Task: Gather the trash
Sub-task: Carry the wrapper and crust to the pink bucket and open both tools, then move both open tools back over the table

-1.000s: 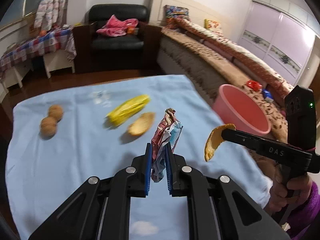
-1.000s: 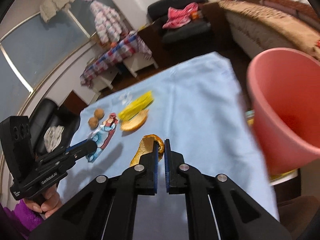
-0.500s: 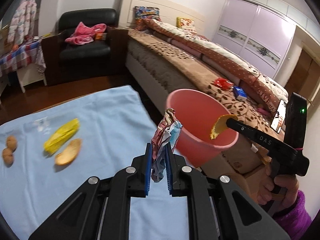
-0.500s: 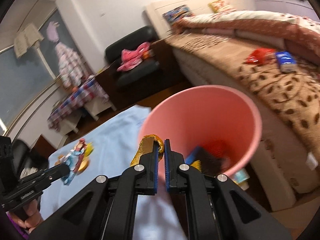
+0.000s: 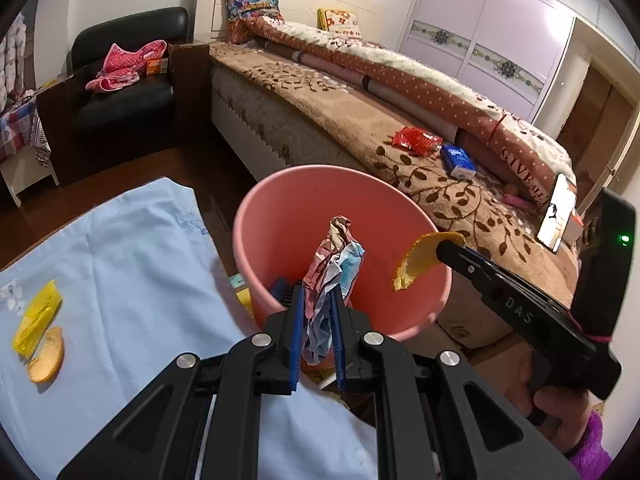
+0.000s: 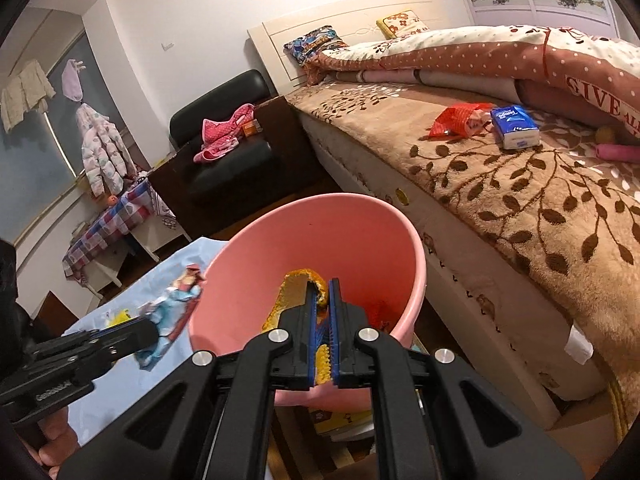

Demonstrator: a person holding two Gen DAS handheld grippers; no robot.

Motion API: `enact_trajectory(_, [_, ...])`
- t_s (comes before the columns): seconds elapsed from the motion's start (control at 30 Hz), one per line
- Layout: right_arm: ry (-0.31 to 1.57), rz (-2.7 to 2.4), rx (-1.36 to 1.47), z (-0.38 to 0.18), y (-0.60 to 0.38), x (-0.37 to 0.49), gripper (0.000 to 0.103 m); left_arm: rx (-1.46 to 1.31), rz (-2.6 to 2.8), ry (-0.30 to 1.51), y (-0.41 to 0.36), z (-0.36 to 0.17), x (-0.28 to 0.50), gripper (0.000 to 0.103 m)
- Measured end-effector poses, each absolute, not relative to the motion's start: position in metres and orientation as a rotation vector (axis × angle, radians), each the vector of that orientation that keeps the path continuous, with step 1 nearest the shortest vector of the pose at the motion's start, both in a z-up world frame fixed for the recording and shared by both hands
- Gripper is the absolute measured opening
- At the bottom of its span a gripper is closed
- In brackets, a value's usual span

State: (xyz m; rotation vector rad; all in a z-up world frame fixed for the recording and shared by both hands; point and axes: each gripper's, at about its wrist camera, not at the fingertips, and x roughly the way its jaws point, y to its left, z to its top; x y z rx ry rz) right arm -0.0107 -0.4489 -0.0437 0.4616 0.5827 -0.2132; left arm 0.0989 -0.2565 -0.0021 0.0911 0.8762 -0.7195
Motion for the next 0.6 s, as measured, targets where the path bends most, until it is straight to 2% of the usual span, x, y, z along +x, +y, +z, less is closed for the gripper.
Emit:
enact_trajectory(0.2, [0.573, -0.223, 0.434, -0.042, -0.448, -0.007, 0.006, 0.106, -0.7, 0.907, -0.275, -0.013, 0.108, 0.015])
enact_trajectory(0.27, [0.576, -0.218, 0.434, -0.042, -0.449, -0.005, 0.006, 0.107, -0.691, 0.902, -0.277, -0.014, 0.108, 0.022])
enact_trajectory(0.33, [0.588, -0.223, 0.434, -0.043, -0.45, -0.002, 0.007, 0.099, -0.692, 0.905, -0.278, -0.014, 0.109, 0.034])
enact_trajectory(0.37, [0.598, -0.227, 0.438, -0.044, -0.451, -0.001, 0.008, 0.091, -0.695, 0.906, -0.277, -0.014, 0.108, 0.038])
enact_trajectory(0.43, [0.607, -0.231, 0.453, -0.046, -0.454, -0.001, 0.024, 0.086, -0.7, 0.902, -0.275, -0.013, 0.107, 0.038])
enact_trajectory(0.47, [0.606, -0.233, 0.46, -0.047, -0.456, -0.002, 0.027, 0.09, -0.699, 0.901, -0.274, -0.012, 0.106, 0.038])
enact_trajectory(0.6, [0.6, -0.231, 0.451, -0.045, -0.455, -0.005, 0.029, 0.087, -0.7, 0.887, -0.268, -0.01, 0.1, 0.038])
